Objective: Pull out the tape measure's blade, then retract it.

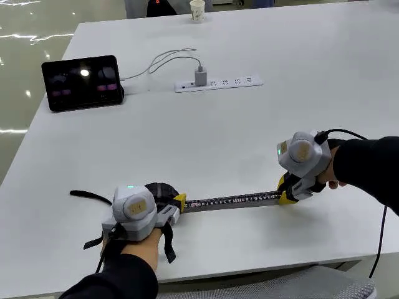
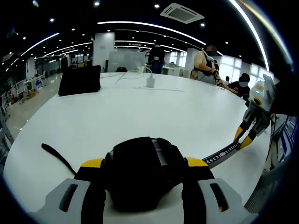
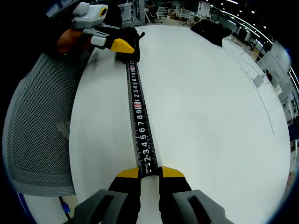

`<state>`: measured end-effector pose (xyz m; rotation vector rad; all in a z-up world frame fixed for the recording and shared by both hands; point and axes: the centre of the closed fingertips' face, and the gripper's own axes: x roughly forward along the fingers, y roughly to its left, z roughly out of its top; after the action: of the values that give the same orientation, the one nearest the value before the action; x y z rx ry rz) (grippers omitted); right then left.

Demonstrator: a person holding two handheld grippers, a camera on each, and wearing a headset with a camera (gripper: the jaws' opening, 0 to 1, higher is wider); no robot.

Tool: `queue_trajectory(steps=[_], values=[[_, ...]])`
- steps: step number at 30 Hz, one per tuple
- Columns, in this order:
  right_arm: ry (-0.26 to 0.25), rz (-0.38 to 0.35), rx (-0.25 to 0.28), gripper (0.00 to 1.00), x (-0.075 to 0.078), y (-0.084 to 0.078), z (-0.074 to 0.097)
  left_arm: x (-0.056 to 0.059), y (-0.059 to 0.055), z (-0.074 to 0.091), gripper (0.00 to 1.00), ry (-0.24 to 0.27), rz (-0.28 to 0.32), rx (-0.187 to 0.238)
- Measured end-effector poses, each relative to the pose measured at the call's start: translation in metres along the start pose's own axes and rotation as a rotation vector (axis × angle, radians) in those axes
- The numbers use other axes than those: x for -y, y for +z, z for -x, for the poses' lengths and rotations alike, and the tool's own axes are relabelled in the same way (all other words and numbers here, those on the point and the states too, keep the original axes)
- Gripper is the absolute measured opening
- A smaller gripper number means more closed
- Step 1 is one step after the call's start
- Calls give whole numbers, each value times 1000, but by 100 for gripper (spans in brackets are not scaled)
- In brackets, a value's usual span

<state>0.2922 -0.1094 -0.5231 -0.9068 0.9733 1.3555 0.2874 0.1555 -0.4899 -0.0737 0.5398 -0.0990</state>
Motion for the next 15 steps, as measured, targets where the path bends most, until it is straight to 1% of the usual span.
queue_trajectory(steps=[2, 8, 9, 15], values=[[-3, -24, 2, 11, 1, 0, 0, 0, 0, 0, 61, 0, 0, 0], [-10, -30, -7, 11, 1, 1, -2, 0, 0, 0, 61, -1, -1, -1], [-15, -40, -9, 11, 1, 2, -2, 0, 0, 0, 61, -1, -1, 0], [-14, -21, -24, 11, 2, 2, -3, 1, 0, 0, 61, -1, -2, -2]])
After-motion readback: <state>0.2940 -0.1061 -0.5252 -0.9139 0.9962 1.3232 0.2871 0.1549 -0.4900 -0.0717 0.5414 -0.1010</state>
